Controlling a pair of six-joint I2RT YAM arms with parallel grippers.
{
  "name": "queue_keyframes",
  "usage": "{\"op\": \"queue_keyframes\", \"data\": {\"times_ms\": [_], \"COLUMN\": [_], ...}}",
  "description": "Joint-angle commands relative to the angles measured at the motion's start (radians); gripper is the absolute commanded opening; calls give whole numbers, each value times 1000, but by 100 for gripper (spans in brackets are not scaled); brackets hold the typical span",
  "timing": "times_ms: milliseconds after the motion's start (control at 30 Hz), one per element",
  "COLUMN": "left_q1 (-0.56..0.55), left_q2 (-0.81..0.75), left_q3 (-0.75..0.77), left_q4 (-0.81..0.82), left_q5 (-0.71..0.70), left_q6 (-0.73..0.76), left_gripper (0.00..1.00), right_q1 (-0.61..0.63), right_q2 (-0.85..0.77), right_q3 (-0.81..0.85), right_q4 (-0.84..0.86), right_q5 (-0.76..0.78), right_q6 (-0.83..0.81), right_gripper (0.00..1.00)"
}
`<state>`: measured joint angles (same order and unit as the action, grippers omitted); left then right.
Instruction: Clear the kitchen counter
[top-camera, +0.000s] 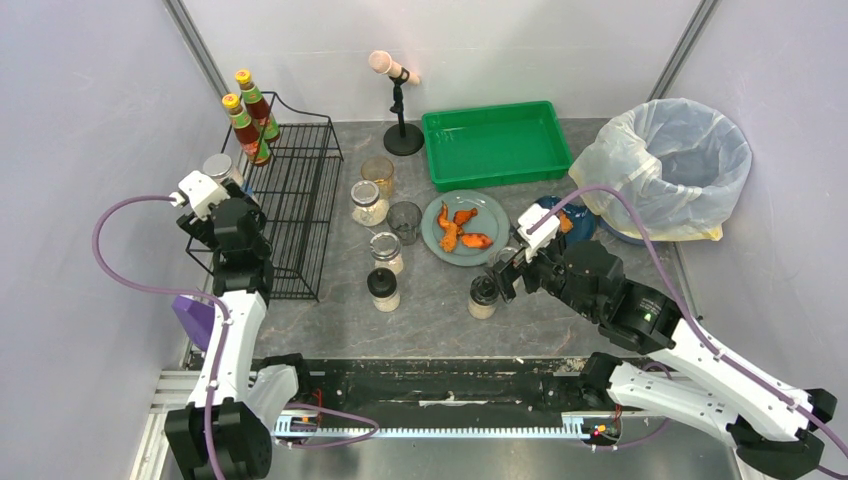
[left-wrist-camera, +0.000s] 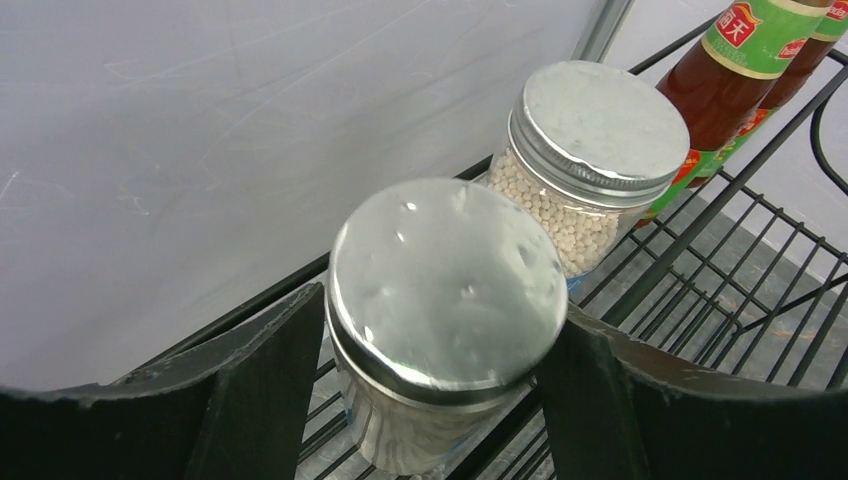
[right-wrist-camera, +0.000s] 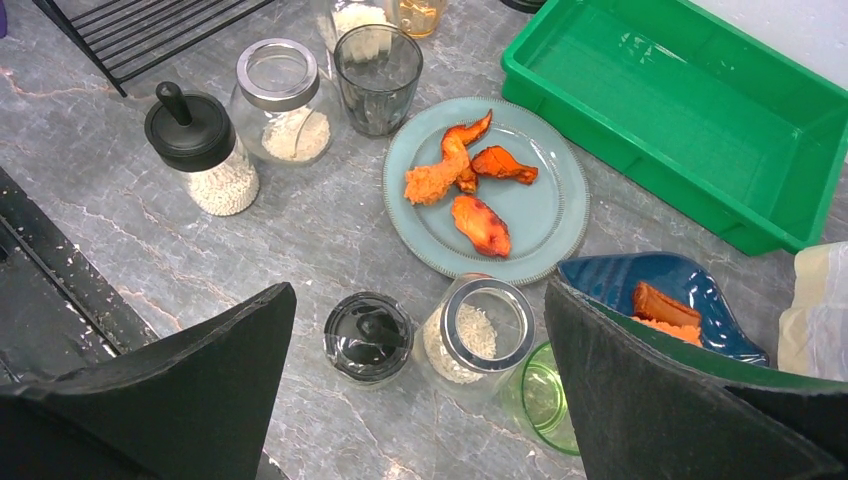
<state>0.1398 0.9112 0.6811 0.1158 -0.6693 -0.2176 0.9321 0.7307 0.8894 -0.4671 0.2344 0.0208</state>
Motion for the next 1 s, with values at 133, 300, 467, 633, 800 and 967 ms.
{"op": "queue_keyframes", "data": {"times_ms": [133, 300, 467, 633, 800, 967], "left_q1": [5, 6, 6, 5, 1, -29], "left_q2": [-31, -59, -88, -107, -110, -136], "left_q3": [16, 85, 201, 350, 499, 574], "left_q4": [-20, -131, -313, -526, -717, -798], "left_q5": [-26, -11, 29, 112, 236, 367], "left_q6": [-27, -41, -52, -89, -114, -130], "left_gripper": [83, 88, 93, 93, 93, 93], "right_q1": [1, 1, 1, 0, 0, 1], "right_q2": [-35, -50, -63, -73, -76, -71], "right_q3": [-7, -6, -5, 1, 14, 33], "right_q4": [35, 27, 21, 14, 1, -20], "right_q5": [17, 15, 21, 50, 74, 114], "right_q6": [-12, -8, -3, 2, 10, 27], "right_gripper": [98, 98, 98, 98, 98, 98]}}
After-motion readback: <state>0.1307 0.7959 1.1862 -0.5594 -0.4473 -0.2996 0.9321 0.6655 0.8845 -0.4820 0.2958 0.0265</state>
